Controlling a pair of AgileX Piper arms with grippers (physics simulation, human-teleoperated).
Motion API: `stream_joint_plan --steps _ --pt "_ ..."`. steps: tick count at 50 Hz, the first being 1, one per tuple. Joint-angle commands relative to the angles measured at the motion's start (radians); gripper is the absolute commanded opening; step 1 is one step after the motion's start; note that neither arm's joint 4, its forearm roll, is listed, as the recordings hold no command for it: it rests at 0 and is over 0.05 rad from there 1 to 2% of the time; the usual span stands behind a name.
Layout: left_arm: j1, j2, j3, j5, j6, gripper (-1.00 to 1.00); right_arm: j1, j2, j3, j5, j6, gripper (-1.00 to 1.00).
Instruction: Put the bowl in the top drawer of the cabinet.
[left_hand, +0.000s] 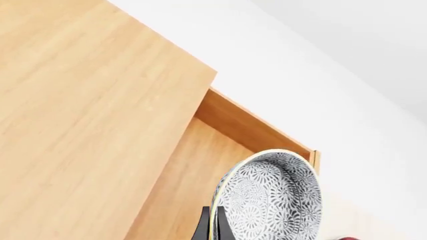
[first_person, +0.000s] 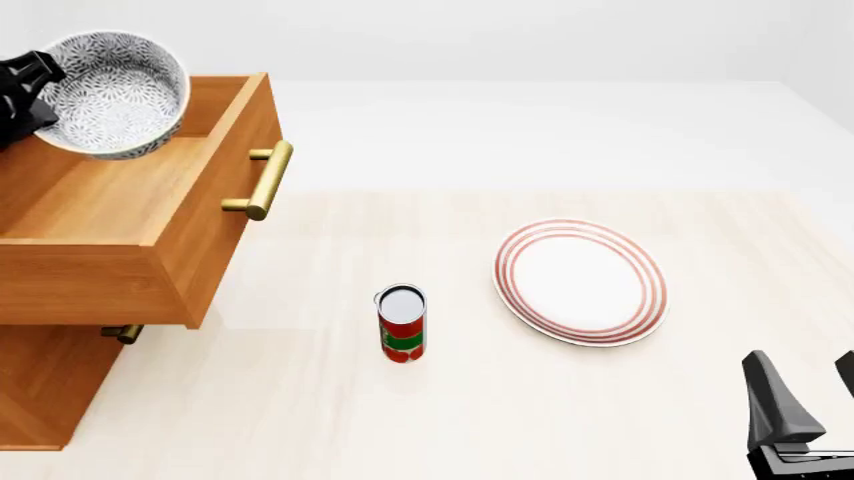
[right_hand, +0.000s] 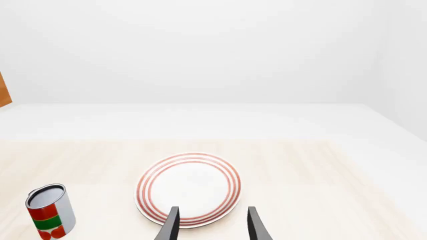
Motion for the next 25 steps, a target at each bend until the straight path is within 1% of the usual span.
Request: stream_joint_plan --steps 1,9,25 --pt "0.002 0.011 -0.02 0.009 0.018 -1.0 0.0 0.0 0.0 0.0 0.0 1.0" --pt "0.001 0.023 -0.042 0.023 0.03 -1.0 0.0 0.0 0.0 0.0 0.0 1.0" --pt "0.004 0.049 -0.028 0.015 0.047 -1.0 0.0 0.0 0.0 0.0 0.0 1.0"
